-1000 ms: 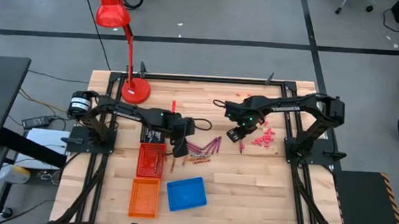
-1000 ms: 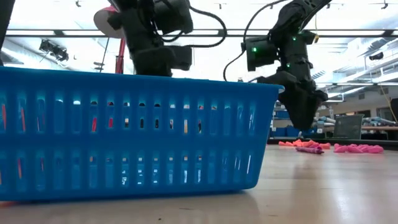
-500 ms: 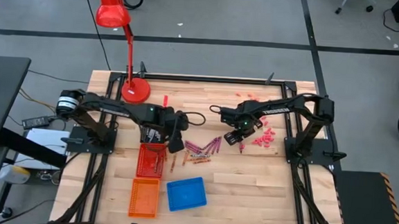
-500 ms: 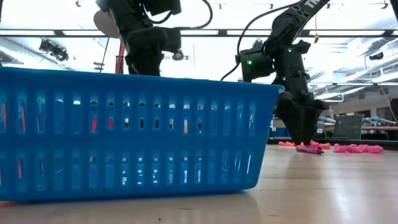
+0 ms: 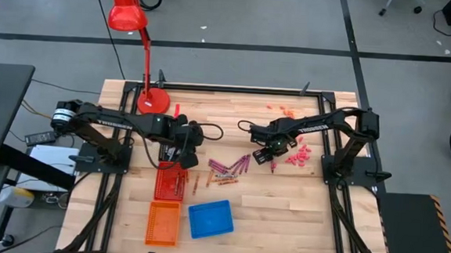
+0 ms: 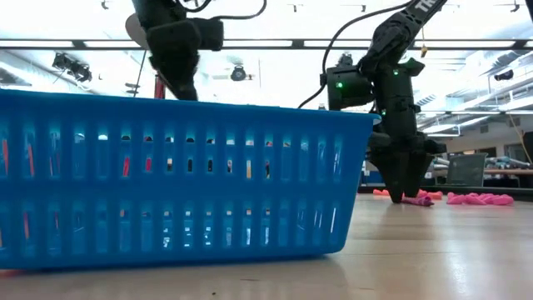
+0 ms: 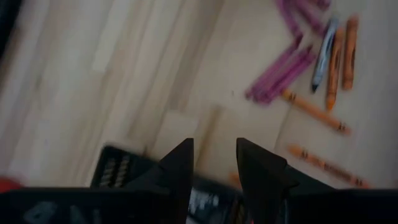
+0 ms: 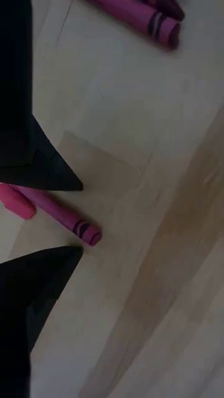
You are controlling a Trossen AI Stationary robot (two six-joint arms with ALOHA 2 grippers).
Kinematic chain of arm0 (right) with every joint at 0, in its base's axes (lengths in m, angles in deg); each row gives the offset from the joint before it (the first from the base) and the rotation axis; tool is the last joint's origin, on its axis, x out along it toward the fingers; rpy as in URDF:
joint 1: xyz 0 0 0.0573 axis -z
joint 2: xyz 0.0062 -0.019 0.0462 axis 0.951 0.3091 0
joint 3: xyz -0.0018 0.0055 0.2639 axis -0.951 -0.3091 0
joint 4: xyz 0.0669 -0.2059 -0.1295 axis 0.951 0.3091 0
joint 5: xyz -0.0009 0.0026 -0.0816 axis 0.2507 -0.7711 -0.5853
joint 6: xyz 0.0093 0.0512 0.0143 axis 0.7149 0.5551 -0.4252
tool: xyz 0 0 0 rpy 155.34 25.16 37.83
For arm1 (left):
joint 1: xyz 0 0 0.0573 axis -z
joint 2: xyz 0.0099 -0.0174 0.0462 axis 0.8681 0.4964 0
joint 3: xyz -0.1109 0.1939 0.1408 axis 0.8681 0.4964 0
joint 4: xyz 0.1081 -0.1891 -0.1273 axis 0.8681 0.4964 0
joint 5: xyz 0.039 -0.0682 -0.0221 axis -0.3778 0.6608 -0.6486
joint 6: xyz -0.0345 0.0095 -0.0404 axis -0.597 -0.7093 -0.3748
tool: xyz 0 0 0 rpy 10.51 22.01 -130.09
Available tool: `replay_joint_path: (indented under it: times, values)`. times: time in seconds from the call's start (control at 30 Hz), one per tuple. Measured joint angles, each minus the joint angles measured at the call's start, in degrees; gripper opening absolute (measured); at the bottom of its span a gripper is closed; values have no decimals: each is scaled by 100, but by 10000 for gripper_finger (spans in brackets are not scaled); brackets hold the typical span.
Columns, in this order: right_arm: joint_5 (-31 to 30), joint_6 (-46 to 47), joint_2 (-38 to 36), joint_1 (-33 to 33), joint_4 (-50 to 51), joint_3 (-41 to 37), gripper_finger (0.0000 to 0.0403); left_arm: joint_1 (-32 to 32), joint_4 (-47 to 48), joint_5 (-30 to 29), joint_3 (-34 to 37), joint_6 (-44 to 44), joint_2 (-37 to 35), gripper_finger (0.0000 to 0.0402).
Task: Sort crayons
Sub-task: Put the red crayon into the orange bin
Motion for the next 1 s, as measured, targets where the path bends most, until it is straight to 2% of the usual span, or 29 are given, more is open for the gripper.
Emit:
replay_joint_path:
  times: [0.17,0.4,0.5,0.6,0.73,1.0]
  values:
    - [-182,12,2,-114,-151,-16,131,-3,-40,-55,-4,129,-41,133]
    - [-126,55,11,-130,-333,-24,47,47,118,-57,-1,-167,-76,133]
    - [-18,51,13,-126,-392,-30,20,192,75,-53,4,53,-101,133]
    - [107,49,17,-122,-684,-34,14,354,-352,-15,221,597,-164,133]
    - [202,42,-38,-143,-1002,-39,28,427,-1334,413,812,810,-272,133]
    - [266,41,-272,-170,-1839,3,35,401,-3504,1376,1941,237,-324,133]
